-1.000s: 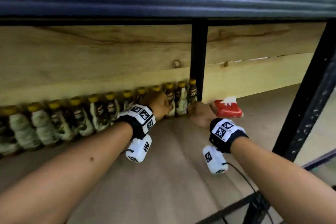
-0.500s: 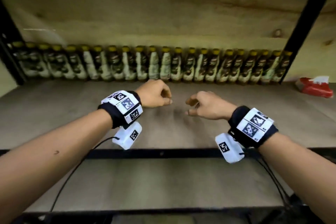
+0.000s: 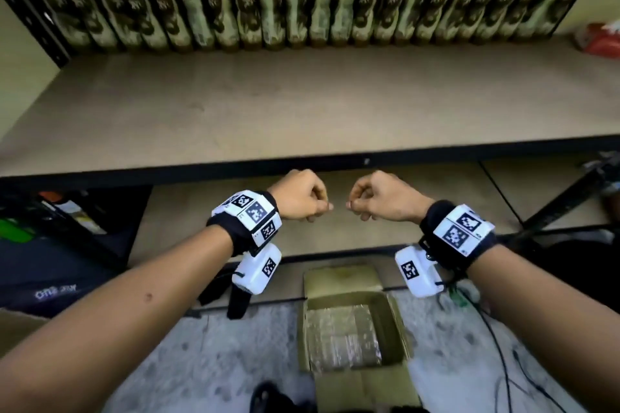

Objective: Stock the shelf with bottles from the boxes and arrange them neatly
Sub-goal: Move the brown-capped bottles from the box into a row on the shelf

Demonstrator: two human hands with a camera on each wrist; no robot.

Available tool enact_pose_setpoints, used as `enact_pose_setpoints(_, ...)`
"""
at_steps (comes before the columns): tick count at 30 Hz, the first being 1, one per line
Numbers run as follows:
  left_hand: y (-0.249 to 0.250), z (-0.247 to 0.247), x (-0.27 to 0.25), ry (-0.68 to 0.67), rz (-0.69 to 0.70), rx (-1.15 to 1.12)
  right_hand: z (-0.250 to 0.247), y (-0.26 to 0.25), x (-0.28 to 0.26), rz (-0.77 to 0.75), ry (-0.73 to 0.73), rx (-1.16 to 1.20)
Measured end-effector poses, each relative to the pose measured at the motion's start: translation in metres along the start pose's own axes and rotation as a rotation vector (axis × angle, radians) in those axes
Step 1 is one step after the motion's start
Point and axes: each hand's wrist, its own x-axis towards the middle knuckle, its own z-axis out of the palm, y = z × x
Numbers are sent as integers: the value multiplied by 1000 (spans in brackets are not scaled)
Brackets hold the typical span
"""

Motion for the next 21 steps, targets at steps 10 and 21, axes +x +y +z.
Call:
enact_pose_setpoints(10,-49,218,17,-89,-541,-290,91,219,-55,412,-129,462)
enact_pose_setpoints(21,-134,415,23,-109,-856,-535,229,417,-61,727,-40,521)
